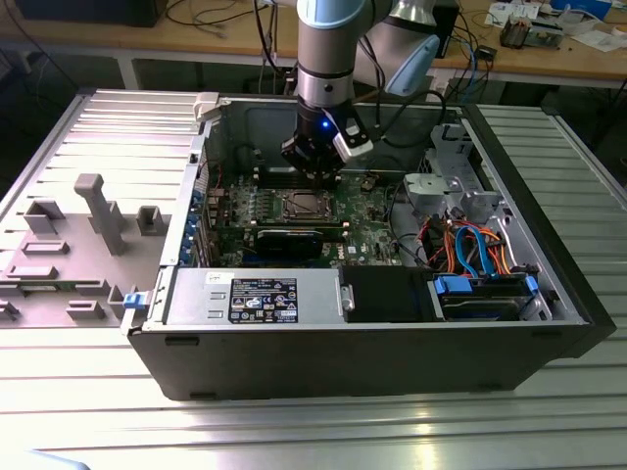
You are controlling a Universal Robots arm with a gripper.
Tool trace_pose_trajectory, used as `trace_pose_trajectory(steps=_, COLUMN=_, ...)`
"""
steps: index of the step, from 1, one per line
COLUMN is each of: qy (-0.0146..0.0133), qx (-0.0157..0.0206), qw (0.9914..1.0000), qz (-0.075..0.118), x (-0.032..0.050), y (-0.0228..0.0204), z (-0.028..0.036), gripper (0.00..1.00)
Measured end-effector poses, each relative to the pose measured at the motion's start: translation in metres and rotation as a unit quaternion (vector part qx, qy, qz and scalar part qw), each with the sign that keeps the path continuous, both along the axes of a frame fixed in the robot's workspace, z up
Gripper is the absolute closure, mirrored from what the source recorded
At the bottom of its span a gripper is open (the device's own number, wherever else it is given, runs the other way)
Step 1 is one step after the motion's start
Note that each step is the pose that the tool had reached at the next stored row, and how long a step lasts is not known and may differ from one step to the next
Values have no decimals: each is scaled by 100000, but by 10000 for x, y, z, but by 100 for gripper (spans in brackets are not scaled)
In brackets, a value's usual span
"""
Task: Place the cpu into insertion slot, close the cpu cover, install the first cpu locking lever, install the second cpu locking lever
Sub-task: 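Install the first cpu locking lever, then install the second cpu locking lever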
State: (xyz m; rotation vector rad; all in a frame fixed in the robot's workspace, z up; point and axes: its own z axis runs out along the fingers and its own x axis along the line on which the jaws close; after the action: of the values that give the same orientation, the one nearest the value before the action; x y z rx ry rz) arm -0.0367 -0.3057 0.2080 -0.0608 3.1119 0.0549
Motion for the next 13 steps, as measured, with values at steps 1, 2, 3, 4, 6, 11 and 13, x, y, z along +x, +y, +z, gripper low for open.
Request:
trace_pose_trajectory(steps=1, qy=-6, qx=8, qw=100000, qz=-2, x=0, y=-3, z=-1, gripper=89)
trace_pose_trajectory(steps=2, qy=-1, qx=1, qw=100000, qz=-6, x=0, y=-3, z=0, gripper=89)
trace_pose_trajectory(steps=3, qy=-2, qx=-2, qw=100000, qz=-6, x=0, y=-4, z=0, gripper=89)
trace_pose_trajectory(steps=4, qy=-1, qx=0, qw=100000, qz=-2, x=0, y=-7, z=0, gripper=89)
trace_pose_trajectory(steps=6, qy=-3, qx=0, qw=100000, qz=-4, x=0, y=-11, z=0, gripper=89)
trace_pose_trajectory(steps=11, qy=-1, qx=-2, qw=100000, qz=0, x=0, y=-22, z=0, gripper=89)
trace_pose_trajectory(steps=13, qy=2, qx=-4, qw=100000, qz=4, x=0, y=-31, z=0, gripper=89)
